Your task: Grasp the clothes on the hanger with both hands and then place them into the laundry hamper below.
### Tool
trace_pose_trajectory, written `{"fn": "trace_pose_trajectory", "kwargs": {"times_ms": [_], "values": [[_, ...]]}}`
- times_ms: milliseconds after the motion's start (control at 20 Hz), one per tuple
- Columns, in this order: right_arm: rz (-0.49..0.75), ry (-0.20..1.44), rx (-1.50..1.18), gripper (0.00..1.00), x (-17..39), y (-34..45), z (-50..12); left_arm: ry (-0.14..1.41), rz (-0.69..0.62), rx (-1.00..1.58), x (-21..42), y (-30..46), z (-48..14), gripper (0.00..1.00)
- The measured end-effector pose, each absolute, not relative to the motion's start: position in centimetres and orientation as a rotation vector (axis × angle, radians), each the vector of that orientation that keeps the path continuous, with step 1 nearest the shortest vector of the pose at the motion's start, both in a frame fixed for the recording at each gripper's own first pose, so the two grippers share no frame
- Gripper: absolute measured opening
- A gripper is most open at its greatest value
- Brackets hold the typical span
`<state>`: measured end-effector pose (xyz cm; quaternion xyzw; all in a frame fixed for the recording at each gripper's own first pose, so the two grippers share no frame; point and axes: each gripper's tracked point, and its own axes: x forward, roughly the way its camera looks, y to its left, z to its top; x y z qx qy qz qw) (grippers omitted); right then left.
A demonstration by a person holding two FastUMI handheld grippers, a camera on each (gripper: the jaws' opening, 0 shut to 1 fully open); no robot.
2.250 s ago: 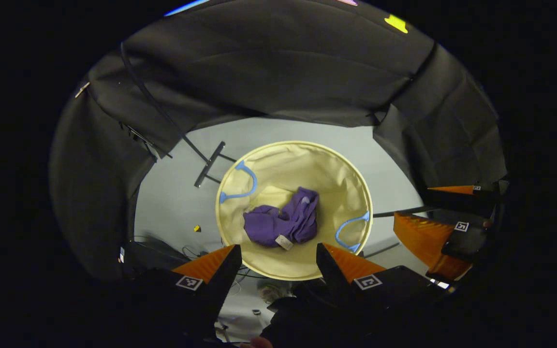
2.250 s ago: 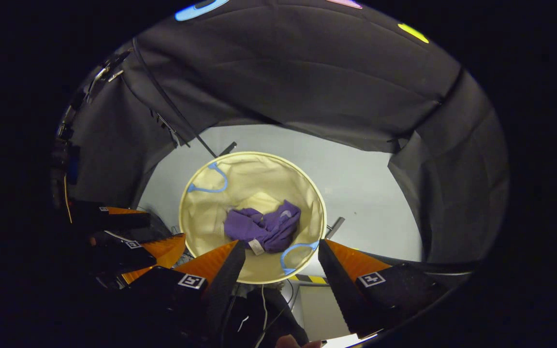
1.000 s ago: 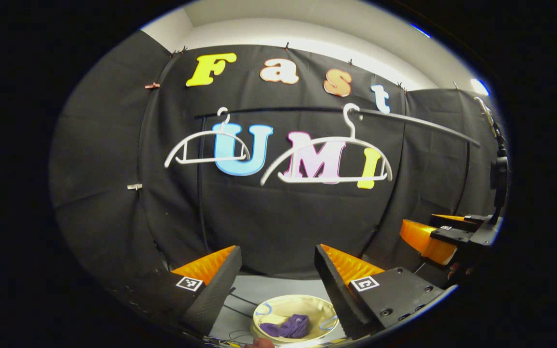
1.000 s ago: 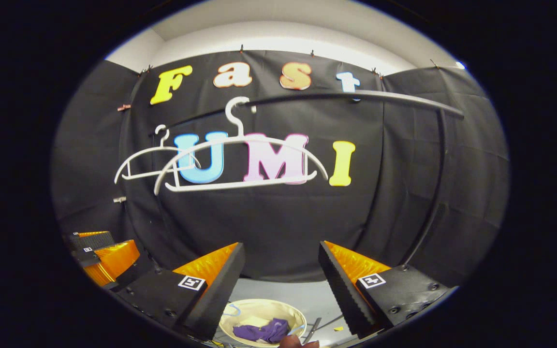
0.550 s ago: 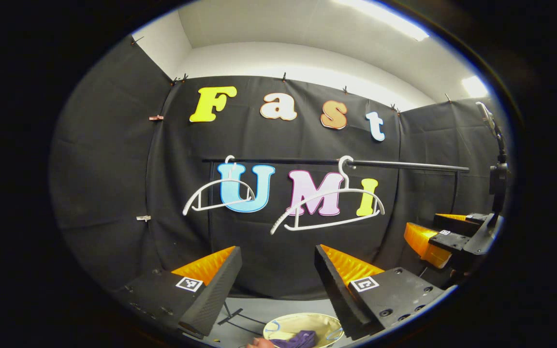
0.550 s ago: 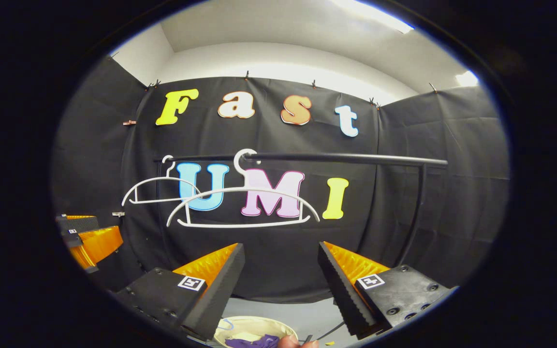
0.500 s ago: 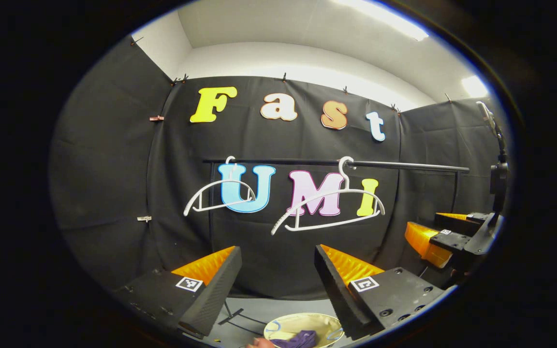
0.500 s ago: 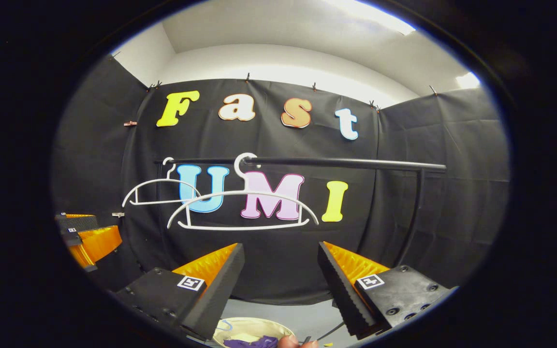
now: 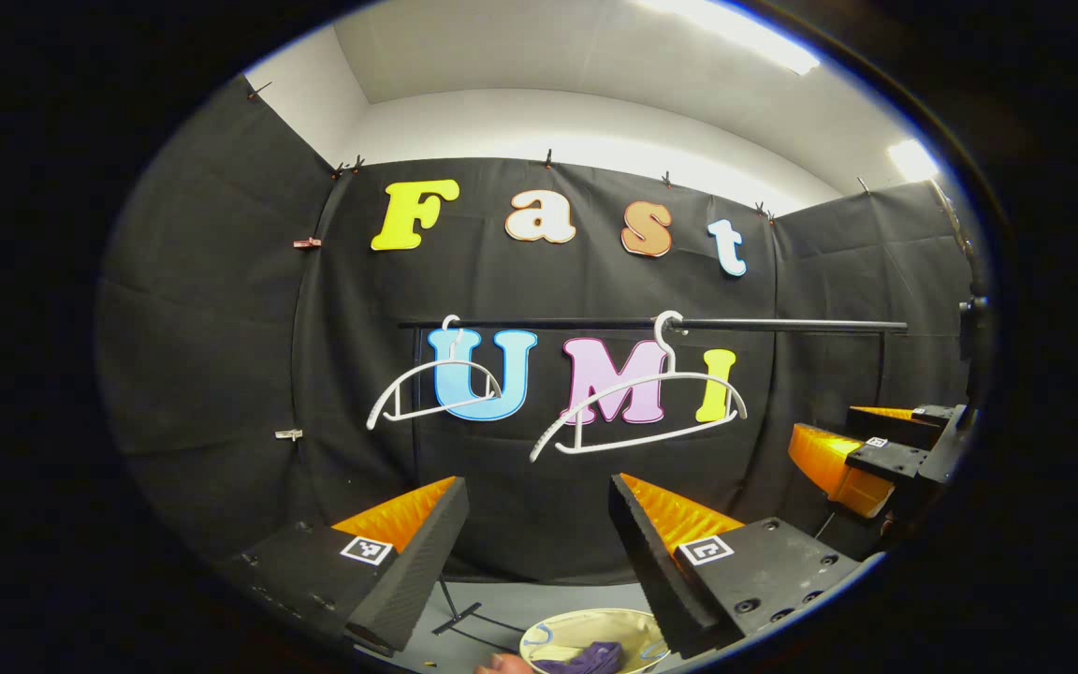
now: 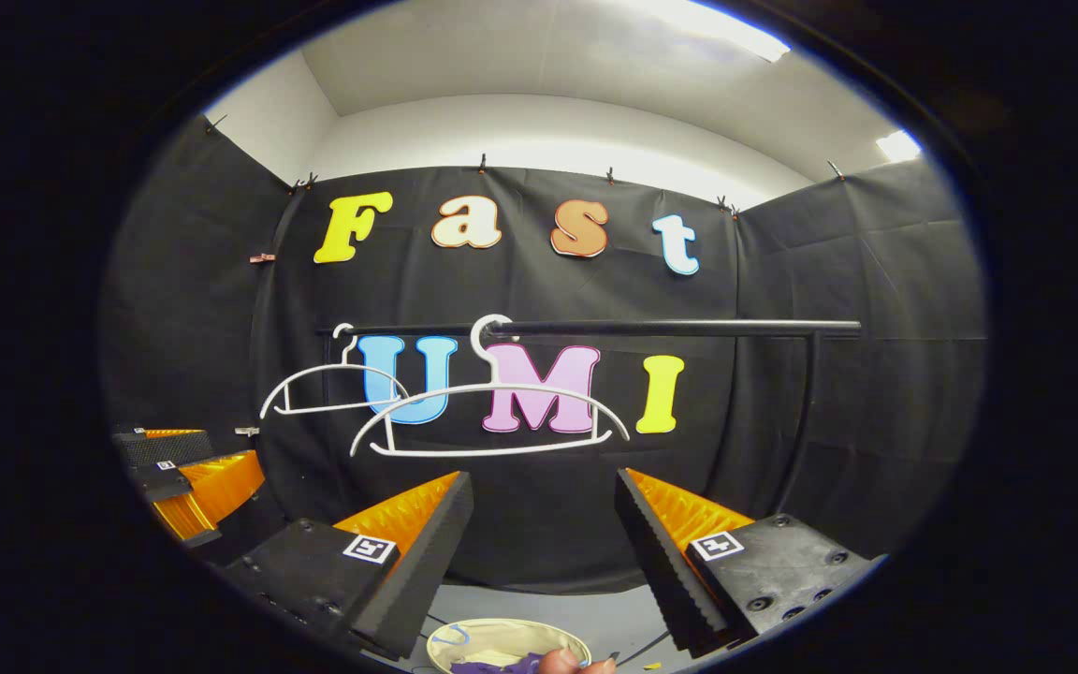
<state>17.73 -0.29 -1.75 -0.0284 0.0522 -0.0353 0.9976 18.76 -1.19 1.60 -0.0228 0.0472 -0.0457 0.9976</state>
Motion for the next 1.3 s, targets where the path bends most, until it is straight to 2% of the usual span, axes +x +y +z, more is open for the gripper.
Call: {"fn": "trace_pose_trajectory", "kwargs": {"times_ms": [200, 350, 1050, 1300], "values": [[-0.062, 0.106, -0.056, 0.96, 17.63, -0.19, -1.63, 0.084, -0.081, -0.019, 18.3, -1.43, 1.99, 0.95], [-0.049, 0.111, -0.056, 1.0, 17.62, 0.01, -1.77, 0.081, -0.082, -0.015, 18.39, -1.41, 2.25, 0.95], [-0.033, 0.115, -0.053, 1.0, 17.74, -0.06, -1.97, 0.088, -0.096, -0.01, 18.75, -1.93, 2.28, 0.95], [-0.033, 0.108, -0.056, 0.96, 17.84, -0.11, -1.63, 0.084, -0.107, 0.003, 18.85, -2.25, 2.46, 0.95]]}}
